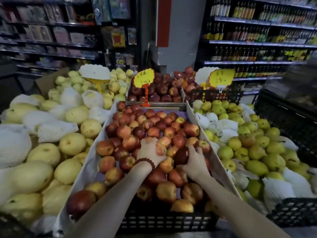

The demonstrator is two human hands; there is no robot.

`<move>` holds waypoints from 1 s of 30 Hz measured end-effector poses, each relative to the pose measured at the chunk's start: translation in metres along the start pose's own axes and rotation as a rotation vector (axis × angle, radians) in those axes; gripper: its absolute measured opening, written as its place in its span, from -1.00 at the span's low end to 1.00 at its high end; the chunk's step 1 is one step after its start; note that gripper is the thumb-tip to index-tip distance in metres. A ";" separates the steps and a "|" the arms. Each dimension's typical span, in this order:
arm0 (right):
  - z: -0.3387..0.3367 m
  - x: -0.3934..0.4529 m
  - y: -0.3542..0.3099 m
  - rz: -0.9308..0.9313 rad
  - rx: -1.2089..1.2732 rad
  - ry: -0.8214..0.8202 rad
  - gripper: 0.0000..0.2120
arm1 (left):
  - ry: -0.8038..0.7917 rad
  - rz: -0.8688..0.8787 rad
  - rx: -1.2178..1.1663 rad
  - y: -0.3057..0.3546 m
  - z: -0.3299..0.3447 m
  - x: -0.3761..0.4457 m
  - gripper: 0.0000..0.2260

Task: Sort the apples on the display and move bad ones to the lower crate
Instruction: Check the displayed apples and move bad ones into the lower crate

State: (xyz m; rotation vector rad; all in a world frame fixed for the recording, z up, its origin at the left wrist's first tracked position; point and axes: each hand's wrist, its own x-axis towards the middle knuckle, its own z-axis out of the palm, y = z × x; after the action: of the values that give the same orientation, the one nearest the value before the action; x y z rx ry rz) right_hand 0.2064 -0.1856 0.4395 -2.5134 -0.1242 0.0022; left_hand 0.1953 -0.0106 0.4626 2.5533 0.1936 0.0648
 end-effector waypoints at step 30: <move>-0.002 -0.119 -0.008 -0.379 0.748 0.331 -0.74 | 0.252 0.275 -0.798 0.015 0.011 -0.172 -0.87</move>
State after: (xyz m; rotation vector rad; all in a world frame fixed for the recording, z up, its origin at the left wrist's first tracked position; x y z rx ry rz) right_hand 0.0870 -0.1906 0.4423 -1.6862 -0.3827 -0.4366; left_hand 0.0284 -0.0554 0.4612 1.7515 -0.0829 0.4708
